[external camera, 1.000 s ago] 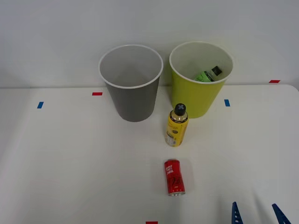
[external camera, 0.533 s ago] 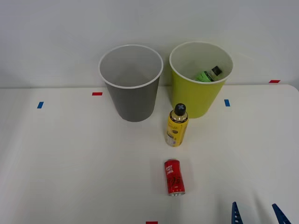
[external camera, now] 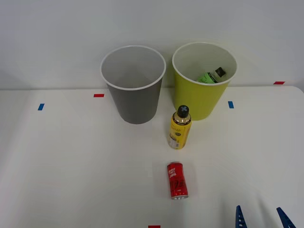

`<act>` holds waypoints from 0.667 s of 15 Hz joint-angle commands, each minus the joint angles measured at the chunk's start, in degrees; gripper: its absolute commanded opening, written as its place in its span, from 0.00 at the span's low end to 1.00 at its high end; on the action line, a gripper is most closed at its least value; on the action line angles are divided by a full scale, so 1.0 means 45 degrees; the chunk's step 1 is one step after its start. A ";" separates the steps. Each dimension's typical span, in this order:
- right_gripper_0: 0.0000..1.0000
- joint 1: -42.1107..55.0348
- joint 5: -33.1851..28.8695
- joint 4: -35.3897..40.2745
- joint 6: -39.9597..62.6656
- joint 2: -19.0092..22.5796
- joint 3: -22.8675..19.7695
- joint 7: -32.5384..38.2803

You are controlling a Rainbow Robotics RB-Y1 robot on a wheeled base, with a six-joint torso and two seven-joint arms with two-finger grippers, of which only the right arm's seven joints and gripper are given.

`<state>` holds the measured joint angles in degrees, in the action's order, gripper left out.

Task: Put cans in the gray bin, plastic bottles in the light green bin

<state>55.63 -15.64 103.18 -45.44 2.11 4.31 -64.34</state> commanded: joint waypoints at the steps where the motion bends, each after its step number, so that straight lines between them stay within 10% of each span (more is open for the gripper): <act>1: 0.99 0.0000 0.0000 0.0000 0.0000 0.0000 0.0000 0.0000; 10: 0.99 0.0137 0.1016 -0.0371 -0.0215 0.1113 0.0449 -0.0234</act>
<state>55.21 -11.17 100.50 -45.67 5.84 5.54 -64.85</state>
